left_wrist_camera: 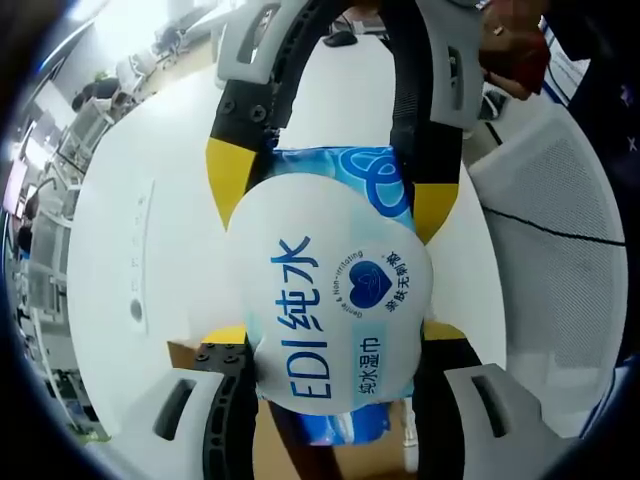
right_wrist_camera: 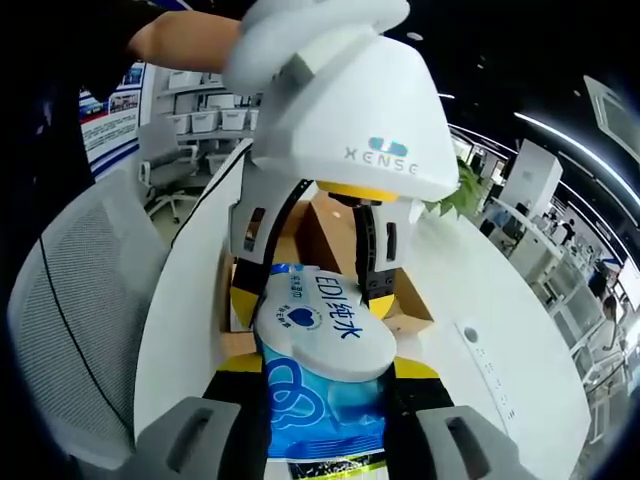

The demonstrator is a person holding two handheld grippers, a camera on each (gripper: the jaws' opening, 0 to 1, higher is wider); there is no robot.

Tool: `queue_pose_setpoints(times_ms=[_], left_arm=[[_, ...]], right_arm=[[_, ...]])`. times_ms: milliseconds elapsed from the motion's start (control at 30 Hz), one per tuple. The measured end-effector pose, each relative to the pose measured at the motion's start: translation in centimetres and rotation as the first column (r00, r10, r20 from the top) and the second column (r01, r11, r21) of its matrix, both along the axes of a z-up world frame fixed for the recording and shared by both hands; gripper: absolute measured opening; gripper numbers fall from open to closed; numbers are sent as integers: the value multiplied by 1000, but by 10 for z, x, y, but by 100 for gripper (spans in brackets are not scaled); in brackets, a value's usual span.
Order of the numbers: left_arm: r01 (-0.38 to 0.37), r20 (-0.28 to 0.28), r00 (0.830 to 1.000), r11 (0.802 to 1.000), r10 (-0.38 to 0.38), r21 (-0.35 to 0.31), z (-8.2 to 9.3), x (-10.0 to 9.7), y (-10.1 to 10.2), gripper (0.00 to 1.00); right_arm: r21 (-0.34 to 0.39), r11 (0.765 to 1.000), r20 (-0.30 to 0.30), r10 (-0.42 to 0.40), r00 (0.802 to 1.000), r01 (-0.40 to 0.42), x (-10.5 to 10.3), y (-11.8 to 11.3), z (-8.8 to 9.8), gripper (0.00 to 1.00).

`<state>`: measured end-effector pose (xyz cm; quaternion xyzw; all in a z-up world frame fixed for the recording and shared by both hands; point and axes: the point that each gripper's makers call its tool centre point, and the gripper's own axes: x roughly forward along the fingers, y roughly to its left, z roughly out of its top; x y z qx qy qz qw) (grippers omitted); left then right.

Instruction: Operate the shoe box by opening the lid, removing the specified soft item, and placing it in the target area until the item is outside and the box remains undamaged.

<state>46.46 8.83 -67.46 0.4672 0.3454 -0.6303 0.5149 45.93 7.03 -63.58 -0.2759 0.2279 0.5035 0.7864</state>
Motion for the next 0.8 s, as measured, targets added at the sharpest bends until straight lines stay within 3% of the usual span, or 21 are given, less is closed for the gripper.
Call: queue_pose_setpoints(times_ms=[800], left_arm=[[22, -3, 1000, 1000, -22, -11, -26, 7, -28, 62]], right_arm=[[-20, 1000, -8, -20, 1000, 19, 8, -27, -25, 39]])
